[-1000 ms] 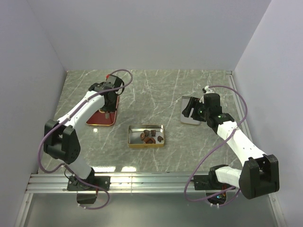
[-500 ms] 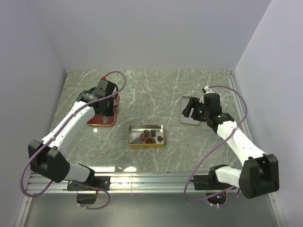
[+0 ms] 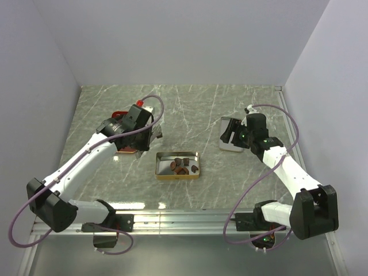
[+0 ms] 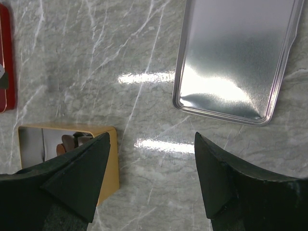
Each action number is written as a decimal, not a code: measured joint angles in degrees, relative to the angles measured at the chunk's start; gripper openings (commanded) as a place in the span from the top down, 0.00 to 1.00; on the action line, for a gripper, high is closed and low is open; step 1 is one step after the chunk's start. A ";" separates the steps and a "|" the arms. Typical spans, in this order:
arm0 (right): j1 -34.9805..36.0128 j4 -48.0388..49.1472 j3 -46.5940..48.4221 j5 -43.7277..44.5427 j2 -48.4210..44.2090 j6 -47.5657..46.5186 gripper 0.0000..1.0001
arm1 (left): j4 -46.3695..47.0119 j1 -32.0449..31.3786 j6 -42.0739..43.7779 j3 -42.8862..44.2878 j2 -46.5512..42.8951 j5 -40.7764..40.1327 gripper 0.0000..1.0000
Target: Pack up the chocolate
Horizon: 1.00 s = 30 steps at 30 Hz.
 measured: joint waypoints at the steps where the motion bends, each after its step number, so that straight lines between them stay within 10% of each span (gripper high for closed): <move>1: 0.00 0.00 0.00 -0.04 0.04 0.00 0.22 | -0.22 -0.50 -0.04 0.00 -0.35 0.28 0.68; 30: 0.50 0.02 0.02 -0.33 1.29 0.00 0.22 | -3.91 -8.15 1.75 -3.06 -10.43 10.25 0.67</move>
